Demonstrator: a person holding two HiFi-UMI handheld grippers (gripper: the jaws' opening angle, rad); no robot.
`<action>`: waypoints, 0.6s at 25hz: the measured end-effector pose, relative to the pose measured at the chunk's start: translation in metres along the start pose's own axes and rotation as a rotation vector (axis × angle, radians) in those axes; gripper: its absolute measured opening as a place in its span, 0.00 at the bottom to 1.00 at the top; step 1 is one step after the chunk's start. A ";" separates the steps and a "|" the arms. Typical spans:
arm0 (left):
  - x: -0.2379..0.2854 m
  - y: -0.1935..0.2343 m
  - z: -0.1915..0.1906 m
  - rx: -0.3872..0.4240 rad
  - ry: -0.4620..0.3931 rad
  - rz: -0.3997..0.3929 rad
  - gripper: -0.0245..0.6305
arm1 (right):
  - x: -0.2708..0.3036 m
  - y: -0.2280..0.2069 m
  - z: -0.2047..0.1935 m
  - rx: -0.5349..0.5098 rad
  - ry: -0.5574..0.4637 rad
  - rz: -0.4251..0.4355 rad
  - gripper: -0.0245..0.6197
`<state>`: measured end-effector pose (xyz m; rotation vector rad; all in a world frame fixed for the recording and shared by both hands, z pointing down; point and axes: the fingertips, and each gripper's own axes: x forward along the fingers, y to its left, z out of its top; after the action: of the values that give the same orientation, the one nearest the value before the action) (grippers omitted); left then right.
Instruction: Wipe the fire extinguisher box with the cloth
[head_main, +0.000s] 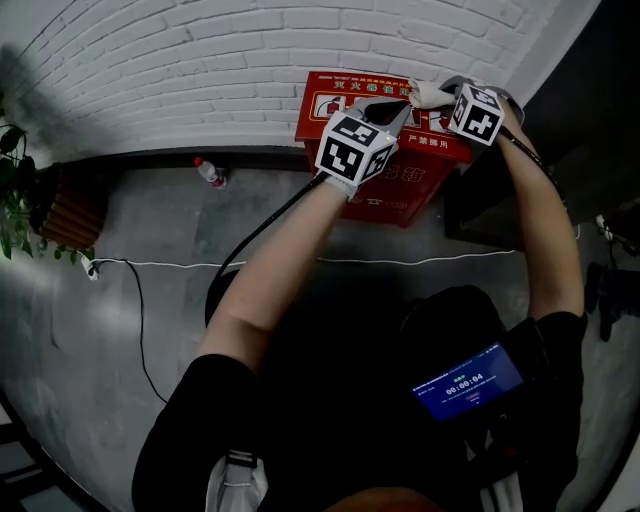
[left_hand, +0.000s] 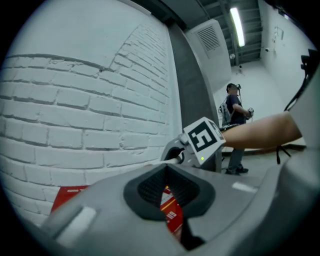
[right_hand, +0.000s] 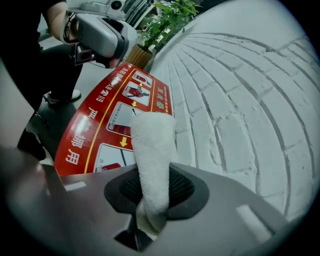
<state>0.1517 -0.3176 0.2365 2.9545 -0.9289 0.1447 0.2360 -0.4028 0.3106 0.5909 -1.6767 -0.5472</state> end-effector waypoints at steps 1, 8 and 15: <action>-0.002 0.000 -0.001 -0.004 0.000 0.001 0.04 | -0.004 0.005 0.002 0.003 0.000 0.016 0.18; -0.024 -0.016 -0.002 -0.024 -0.009 -0.007 0.04 | -0.030 0.048 0.016 -0.023 0.015 0.065 0.18; -0.046 -0.024 -0.001 -0.027 -0.014 -0.003 0.04 | -0.055 0.087 0.028 -0.041 0.018 0.103 0.18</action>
<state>0.1274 -0.2719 0.2323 2.9361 -0.9201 0.1115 0.2094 -0.2994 0.3209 0.4756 -1.6652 -0.4994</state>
